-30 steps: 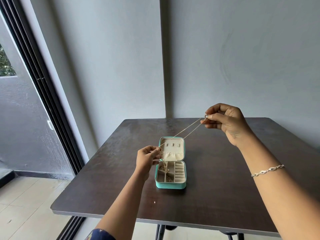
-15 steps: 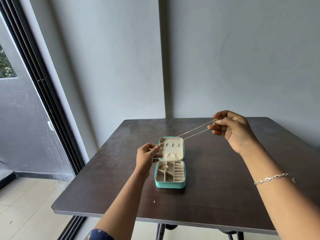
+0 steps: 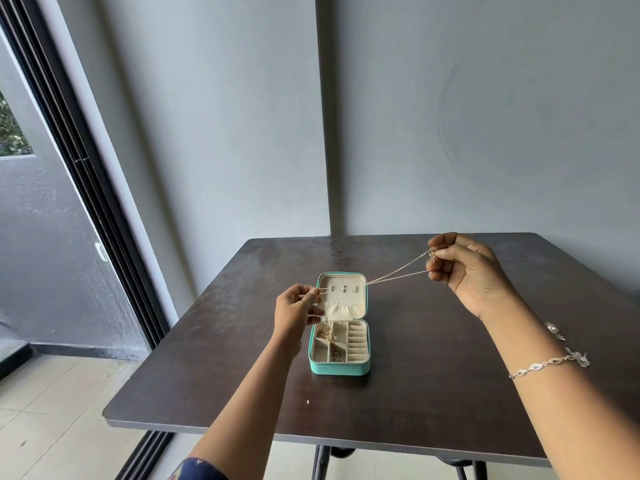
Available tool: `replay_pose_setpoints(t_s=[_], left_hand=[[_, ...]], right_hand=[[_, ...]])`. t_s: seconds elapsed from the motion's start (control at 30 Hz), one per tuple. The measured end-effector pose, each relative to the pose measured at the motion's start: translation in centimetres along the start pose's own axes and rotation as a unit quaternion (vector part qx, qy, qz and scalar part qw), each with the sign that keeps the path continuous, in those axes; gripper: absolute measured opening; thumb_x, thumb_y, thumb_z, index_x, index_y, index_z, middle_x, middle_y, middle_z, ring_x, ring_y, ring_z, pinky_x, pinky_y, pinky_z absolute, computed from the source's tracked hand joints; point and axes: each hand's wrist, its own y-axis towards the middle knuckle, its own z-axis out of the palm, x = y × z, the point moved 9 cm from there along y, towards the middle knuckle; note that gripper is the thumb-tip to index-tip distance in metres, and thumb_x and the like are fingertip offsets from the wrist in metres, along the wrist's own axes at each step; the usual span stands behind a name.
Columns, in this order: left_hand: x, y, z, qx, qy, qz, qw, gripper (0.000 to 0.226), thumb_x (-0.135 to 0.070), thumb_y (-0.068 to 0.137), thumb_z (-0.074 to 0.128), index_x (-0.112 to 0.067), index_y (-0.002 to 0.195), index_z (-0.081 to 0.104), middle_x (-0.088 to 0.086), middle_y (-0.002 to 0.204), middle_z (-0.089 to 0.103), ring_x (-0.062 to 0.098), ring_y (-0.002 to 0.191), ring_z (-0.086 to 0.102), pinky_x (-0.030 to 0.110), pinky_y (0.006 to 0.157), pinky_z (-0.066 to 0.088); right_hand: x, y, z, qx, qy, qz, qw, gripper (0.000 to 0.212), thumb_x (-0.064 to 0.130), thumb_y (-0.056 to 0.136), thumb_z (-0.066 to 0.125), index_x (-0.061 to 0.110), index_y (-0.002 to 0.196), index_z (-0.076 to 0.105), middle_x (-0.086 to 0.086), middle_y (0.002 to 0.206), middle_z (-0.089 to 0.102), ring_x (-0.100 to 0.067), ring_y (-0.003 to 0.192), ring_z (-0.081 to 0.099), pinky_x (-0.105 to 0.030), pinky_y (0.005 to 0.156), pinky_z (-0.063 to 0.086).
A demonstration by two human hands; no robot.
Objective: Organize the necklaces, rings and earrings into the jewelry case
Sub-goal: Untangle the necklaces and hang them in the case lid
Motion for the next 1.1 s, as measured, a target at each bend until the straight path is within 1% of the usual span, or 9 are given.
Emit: replay_pose_setpoints(t_s=[0.17, 0.27, 0.4, 0.53, 0.67, 0.73, 0.8, 0.9, 1.1], left_hand=[[-0.1, -0.1, -0.1, -0.004, 0.008, -0.005, 1.000, 0.011, -0.007, 0.092, 0.051, -0.002, 0.087, 0.058, 0.005, 0.070, 0.060, 0.003, 0.044, 0.056, 0.020, 0.049, 0.047], [-0.3, -0.2, -0.1, -0.003, 0.001, -0.010, 1.000, 0.011, -0.007, 0.092, 0.052, -0.004, 0.084, 0.059, 0.004, 0.071, 0.062, 0.006, 0.050, 0.058, 0.021, 0.052, 0.046], [-0.4, -0.4, 0.0, 0.003, -0.067, -0.035, 0.997, 0.019, -0.008, 0.092, 0.052, -0.010, 0.074, 0.057, 0.005, 0.071, 0.066, 0.011, 0.058, 0.062, 0.023, 0.055, 0.047], [-0.7, -0.3, 0.0, 0.001, -0.161, -0.055, 0.985, 0.015, -0.005, 0.090, 0.053, -0.008, 0.076, 0.059, 0.002, 0.066, 0.071, 0.011, 0.059, 0.066, 0.028, 0.065, 0.049], [-1.7, 0.1, 0.2, 0.004, -0.190, -0.055, 0.980, 0.017, -0.005, 0.090, 0.052, -0.010, 0.074, 0.057, 0.001, 0.061, 0.069, 0.015, 0.063, 0.064, 0.030, 0.068, 0.048], [-2.4, 0.2, 0.6, 0.006, -0.189, -0.053, 0.981, 0.017, -0.004, 0.090, 0.052, -0.011, 0.074, 0.056, -0.001, 0.055, 0.065, 0.015, 0.061, 0.063, 0.029, 0.066, 0.047], [-3.3, 0.4, 0.9, 0.008, -0.177, -0.040, 0.983, 0.017, -0.004, 0.089, 0.053, -0.011, 0.074, 0.055, -0.003, 0.049, 0.061, 0.012, 0.054, 0.064, 0.029, 0.064, 0.048], [-5.5, 0.6, 1.7, 0.026, -0.125, 0.000, 0.992, 0.017, -0.007, 0.088, 0.056, -0.011, 0.072, 0.054, -0.005, 0.047, 0.057, 0.009, 0.049, 0.063, 0.026, 0.058, 0.050], [-11.7, 0.4, 4.5, 0.092, -0.009, 0.101, 0.991, 0.013, -0.007, 0.087, 0.059, -0.008, 0.074, 0.058, -0.005, 0.047, 0.055, 0.008, 0.044, 0.056, 0.022, 0.051, 0.053]], right_hand=[[-0.7, 0.0, -0.7, -0.014, 0.012, 0.009, 1.000, 0.028, -0.012, 0.082, 0.038, 0.008, 0.074, 0.055, 0.003, 0.052, 0.057, -0.010, 0.045, 0.055, -0.018, 0.042, 0.043], [-0.9, -0.1, -1.2, -0.022, 0.013, 0.010, 1.000, 0.028, -0.012, 0.083, 0.037, 0.007, 0.075, 0.056, 0.003, 0.050, 0.057, -0.009, 0.045, 0.056, -0.018, 0.042, 0.044], [-1.3, -0.4, -1.9, -0.027, -0.016, 0.009, 0.999, 0.027, -0.012, 0.085, 0.037, 0.002, 0.079, 0.060, 0.002, 0.051, 0.061, -0.009, 0.048, 0.060, -0.017, 0.045, 0.048], [-2.2, -1.2, -3.1, -0.040, -0.055, 0.013, 0.998, 0.023, -0.011, 0.085, 0.042, -0.001, 0.078, 0.061, -0.007, 0.054, 0.066, -0.014, 0.053, 0.066, -0.020, 0.051, 0.054], [-2.8, -2.2, -4.2, -0.050, -0.092, 0.011, 0.994, 0.021, -0.012, 0.085, 0.045, -0.001, 0.078, 0.062, -0.009, 0.055, 0.066, -0.017, 0.055, 0.067, -0.022, 0.054, 0.056], [-3.1, -2.6, -4.5, -0.055, -0.109, 0.008, 0.992, 0.022, -0.012, 0.085, 0.046, 0.001, 0.081, 0.064, -0.008, 0.057, 0.065, -0.016, 0.054, 0.067, -0.022, 0.054, 0.056], [-3.5, -3.1, -4.8, -0.058, -0.125, 0.011, 0.990, 0.024, -0.013, 0.085, 0.046, 0.002, 0.083, 0.065, -0.011, 0.062, 0.063, -0.015, 0.054, 0.067, -0.021, 0.053, 0.055], [-4.6, -4.0, -4.9, -0.057, -0.131, 0.036, 0.989, 0.024, -0.014, 0.084, 0.046, -0.001, 0.076, 0.064, -0.015, 0.064, 0.061, -0.014, 0.053, 0.066, -0.021, 0.052, 0.055], [-7.3, -6.2, -4.8, -0.055, -0.065, 0.105, 0.991, 0.019, -0.014, 0.084, 0.047, -0.001, 0.075, 0.059, -0.011, 0.059, 0.059, -0.021, 0.056, 0.067, -0.026, 0.054, 0.057]])
